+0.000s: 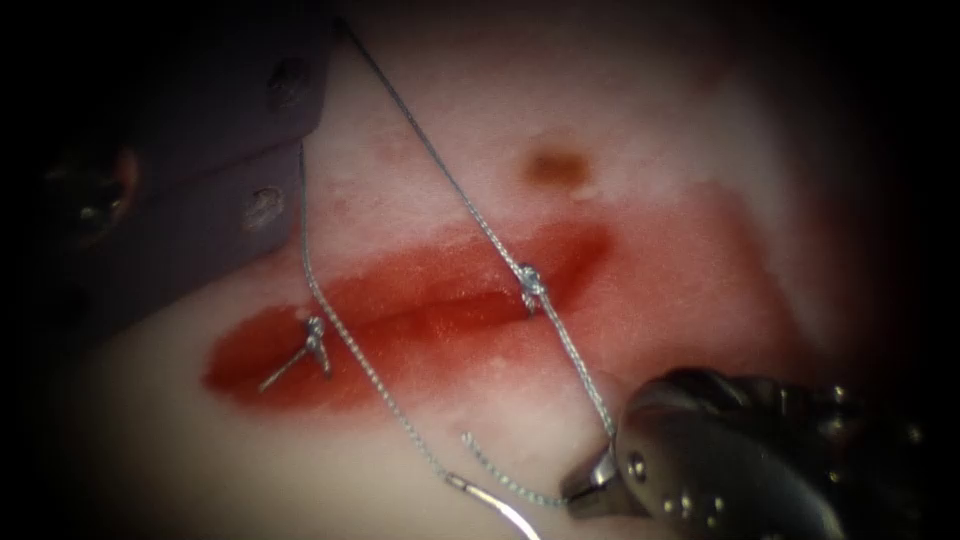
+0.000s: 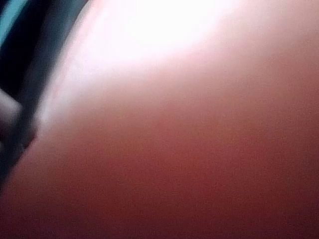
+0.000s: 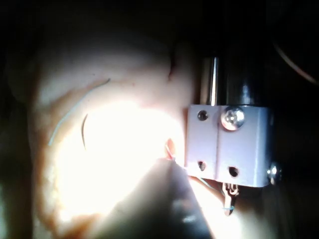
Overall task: Wound Closure
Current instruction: Fix the suture looped in the knot.
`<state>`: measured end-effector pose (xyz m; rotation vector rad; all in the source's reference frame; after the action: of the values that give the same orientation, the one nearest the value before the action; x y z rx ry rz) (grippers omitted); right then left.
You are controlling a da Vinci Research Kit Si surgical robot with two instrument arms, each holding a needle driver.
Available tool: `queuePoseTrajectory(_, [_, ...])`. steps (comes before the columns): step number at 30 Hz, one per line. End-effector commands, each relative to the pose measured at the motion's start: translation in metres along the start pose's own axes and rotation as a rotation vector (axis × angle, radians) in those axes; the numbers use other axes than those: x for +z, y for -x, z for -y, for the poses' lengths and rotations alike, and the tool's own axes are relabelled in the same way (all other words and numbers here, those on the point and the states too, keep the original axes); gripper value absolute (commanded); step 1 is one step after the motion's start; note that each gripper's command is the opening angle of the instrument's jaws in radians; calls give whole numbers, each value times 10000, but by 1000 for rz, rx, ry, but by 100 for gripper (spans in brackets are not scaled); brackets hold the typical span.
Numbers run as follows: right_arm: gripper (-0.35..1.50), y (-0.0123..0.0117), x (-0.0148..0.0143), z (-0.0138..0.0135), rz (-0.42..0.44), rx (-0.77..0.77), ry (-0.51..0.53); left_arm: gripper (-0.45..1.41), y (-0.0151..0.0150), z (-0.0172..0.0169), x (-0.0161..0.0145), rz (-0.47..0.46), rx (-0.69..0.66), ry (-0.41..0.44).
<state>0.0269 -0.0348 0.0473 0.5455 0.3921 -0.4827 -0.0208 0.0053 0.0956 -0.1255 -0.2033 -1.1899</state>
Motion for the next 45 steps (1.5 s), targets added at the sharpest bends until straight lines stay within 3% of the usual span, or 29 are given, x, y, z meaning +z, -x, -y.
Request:
queuePoseTrajectory(1, [-35,-13,-2,-3,-15,-6,5,-45,13,-3,1,6,-10,2])
queuePoseTrajectory(5, [-35,-19,3,7,-44,-3,11,-45,13,-8,5,6,-40,2])
queuePoseTrajectory(7, [-35,-20,5,9,-53,-3,16,-45,13,-10,7,0,-121,-6])
queuePoseTrajectory(8, [-35,-19,9,10,-55,-2,21,-45,15,-14,9,-34,-278,-102])
queuePoseTrajectory(17, [-35,-19,18,14,-72,13,26,-45,22,-23,6,-120,-543,-266])
queuePoseTrajectory(45, [-35,-12,23,24,-79,47,21,-45,26,-28,5,-94,-535,-274])
